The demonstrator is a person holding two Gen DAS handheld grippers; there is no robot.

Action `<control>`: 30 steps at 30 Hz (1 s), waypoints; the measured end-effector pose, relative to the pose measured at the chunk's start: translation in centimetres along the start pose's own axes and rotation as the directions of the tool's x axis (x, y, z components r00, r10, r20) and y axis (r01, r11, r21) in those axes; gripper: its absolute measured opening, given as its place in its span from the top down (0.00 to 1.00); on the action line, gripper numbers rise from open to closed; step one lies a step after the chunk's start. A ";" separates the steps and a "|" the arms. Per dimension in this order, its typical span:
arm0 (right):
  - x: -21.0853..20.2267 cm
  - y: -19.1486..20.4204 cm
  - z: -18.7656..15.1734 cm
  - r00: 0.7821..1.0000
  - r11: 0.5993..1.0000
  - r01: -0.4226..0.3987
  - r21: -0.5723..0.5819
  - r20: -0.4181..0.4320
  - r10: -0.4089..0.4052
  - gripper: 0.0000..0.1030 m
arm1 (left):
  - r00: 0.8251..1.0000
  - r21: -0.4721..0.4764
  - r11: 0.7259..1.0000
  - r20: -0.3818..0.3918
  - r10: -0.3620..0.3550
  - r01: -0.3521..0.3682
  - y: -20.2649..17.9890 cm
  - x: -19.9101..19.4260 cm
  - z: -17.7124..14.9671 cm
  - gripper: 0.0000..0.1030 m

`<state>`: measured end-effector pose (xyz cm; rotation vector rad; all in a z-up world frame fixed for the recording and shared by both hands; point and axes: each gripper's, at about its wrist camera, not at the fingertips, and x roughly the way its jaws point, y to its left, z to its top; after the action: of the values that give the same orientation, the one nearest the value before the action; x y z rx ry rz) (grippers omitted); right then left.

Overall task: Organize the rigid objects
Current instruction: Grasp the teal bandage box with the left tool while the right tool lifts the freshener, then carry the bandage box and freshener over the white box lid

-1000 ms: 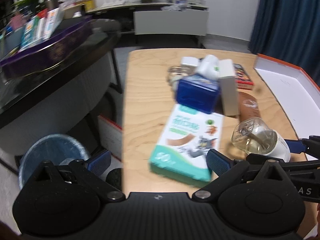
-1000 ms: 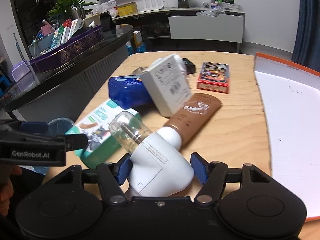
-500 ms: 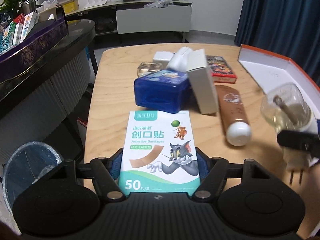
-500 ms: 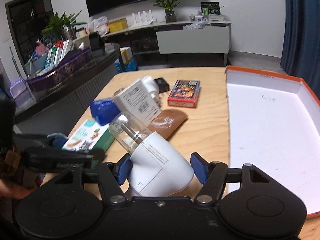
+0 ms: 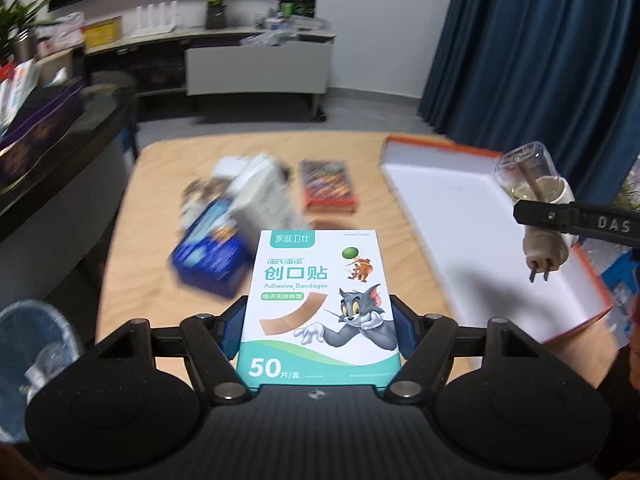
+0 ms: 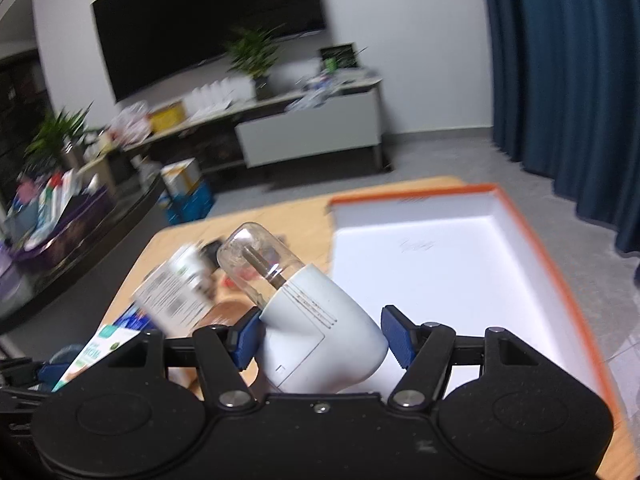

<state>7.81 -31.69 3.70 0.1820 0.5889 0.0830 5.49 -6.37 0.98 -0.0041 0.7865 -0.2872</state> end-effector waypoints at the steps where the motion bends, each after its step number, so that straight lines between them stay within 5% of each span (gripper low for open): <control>1: -0.1 -0.7 0.7 1.000 1.000 0.017 -0.004 0.007 -0.017 0.25 | 1.000 0.016 1.000 0.005 -0.016 0.016 -0.9 0.1 1.1 0.30; 12: -3.0 -7.3 10.0 0.987 0.995 0.097 -0.039 0.133 -0.091 0.25 | 0.978 0.094 0.991 0.171 -0.115 0.100 -11.5 0.8 14.3 0.30; 16: -2.2 -8.8 10.6 0.986 0.994 0.104 -0.030 0.135 -0.100 0.25 | 0.979 0.070 0.992 0.170 -0.115 0.104 -13.3 3.4 13.9 0.30; 22: 1.3 -10.0 9.8 0.994 0.996 0.088 -0.031 0.068 -0.086 0.25 | 0.992 0.024 0.994 0.060 -0.112 0.111 -13.3 7.9 11.1 0.30; 30: 4.9 -10.1 9.3 0.997 0.995 0.080 -0.053 0.013 -0.080 0.25 | 0.996 -0.021 0.996 0.031 -0.082 0.083 -11.7 9.5 11.2 0.30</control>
<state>17.35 -42.29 6.71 0.1064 0.5822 0.0202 16.72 -21.21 3.54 -0.0621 0.7610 -0.3559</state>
